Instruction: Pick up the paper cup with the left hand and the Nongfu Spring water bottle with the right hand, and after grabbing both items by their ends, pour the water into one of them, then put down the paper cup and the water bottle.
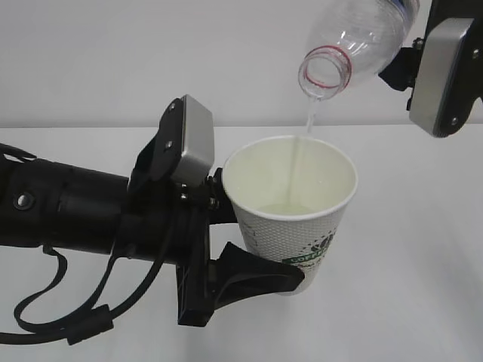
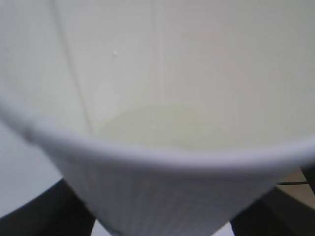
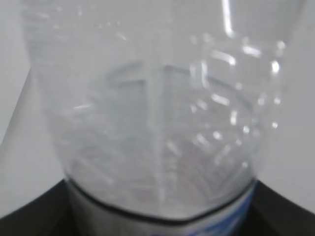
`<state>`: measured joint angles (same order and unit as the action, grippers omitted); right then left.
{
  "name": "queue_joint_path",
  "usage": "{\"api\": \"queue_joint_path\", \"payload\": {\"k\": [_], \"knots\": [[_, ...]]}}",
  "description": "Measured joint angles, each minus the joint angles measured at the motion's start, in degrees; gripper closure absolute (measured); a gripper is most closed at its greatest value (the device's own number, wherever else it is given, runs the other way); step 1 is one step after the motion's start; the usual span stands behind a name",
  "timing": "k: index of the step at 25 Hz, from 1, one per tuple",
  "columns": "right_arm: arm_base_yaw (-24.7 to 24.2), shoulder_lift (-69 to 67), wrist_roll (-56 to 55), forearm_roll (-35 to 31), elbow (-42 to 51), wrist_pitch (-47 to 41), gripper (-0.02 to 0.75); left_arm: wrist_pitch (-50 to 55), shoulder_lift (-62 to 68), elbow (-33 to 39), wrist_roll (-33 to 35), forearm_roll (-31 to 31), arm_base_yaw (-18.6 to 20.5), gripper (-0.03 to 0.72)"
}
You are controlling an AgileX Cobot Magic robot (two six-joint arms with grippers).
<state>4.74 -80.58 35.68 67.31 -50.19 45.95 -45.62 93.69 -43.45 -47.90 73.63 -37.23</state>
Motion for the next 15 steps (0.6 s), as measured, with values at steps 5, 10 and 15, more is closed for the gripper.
{"api": "queue_joint_path", "payload": {"k": [5, 10, 15], "knots": [[0.0, 0.0, 0.1, 0.3, 0.0, 0.0, 0.253, 0.0, 0.0, 0.0, 0.0, 0.1, 0.0, 0.145], [0.0, 0.0, 0.1, 0.4, 0.0, 0.0, 0.253, 0.0, 0.0, 0.0, 0.0, 0.1, 0.0, 0.145], [0.0, 0.0, 0.2, 0.4, 0.0, 0.0, 0.253, 0.0, 0.0, 0.0, 0.0, 0.1, 0.0, 0.145]]}}
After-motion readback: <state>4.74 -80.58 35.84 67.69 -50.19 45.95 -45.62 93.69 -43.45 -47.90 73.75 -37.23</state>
